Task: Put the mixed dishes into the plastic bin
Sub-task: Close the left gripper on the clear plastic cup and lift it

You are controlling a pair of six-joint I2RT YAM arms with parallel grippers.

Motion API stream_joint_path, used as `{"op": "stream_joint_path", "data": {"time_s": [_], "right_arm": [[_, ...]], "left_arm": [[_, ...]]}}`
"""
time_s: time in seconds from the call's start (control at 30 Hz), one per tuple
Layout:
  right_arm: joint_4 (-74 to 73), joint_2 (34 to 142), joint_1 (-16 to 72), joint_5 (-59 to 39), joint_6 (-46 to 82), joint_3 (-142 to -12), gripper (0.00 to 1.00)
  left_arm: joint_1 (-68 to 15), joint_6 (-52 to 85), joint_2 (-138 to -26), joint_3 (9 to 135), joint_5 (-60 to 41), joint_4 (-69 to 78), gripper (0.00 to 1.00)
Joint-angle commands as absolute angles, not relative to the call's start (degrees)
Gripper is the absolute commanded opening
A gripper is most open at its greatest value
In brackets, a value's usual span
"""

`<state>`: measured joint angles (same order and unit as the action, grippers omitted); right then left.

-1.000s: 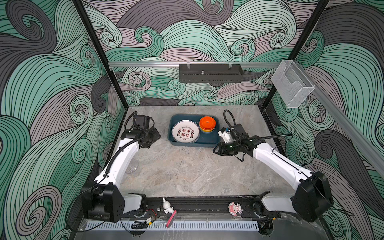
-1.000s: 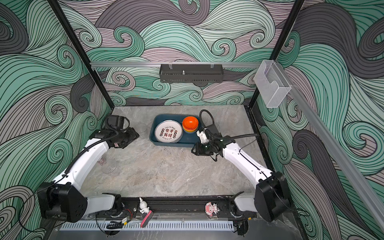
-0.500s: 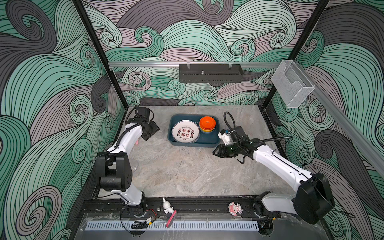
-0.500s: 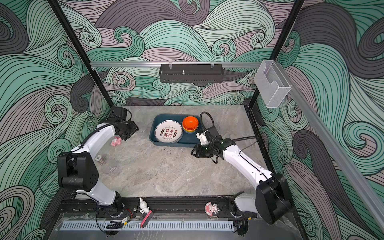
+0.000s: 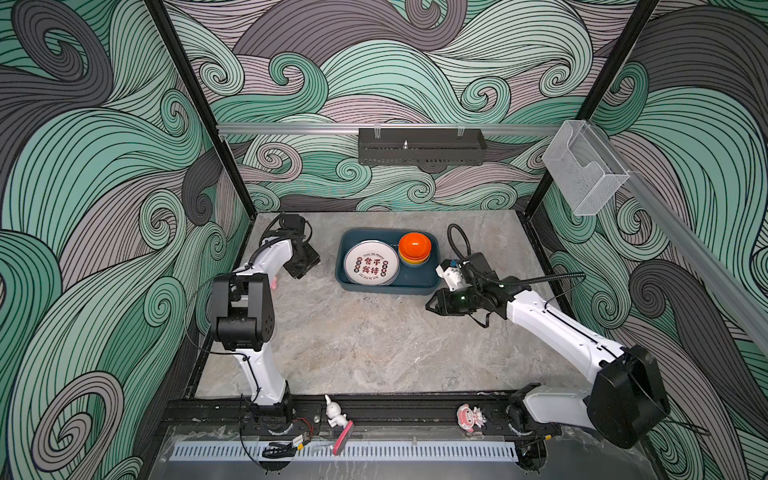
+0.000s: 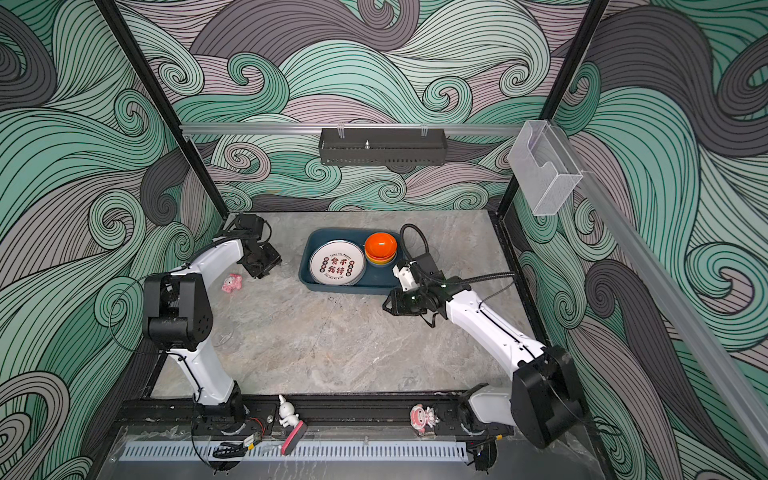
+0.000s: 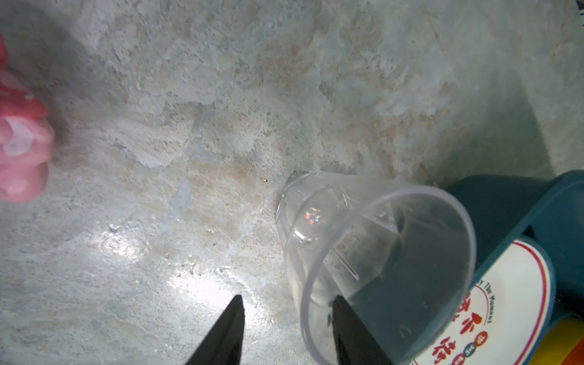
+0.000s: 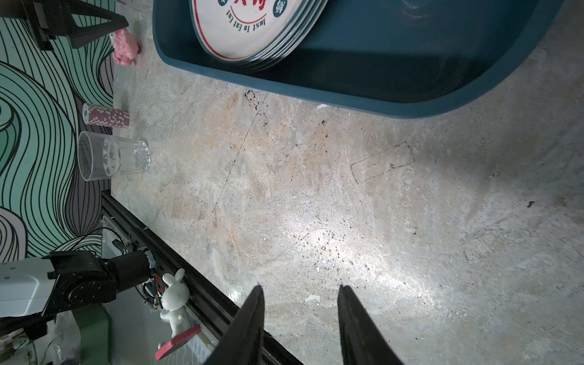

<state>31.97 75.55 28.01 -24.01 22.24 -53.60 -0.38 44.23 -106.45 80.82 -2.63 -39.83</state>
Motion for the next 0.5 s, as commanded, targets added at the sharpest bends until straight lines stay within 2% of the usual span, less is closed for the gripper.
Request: {"op": "stream_joint_path", "data": {"time_s": [0.0,0.23,0.47], "right_arm": [[32.0,75.8,28.2,-23.1,21.2,-53.3,0.40],[32.0,76.4,28.1,-23.1,21.2,-53.4,0.40],[32.0,76.6,28.1,-23.0,21.7,-53.5,0.40]], "left_arm": [[0.0,44.0,-107.6,83.3,-3.5,-40.5,0.40],[0.4,43.1,-107.9,83.0,-3.6,-41.0,0.24],[1.1,42.7,-105.3,81.7,-4.0,-41.2,0.13]]}}
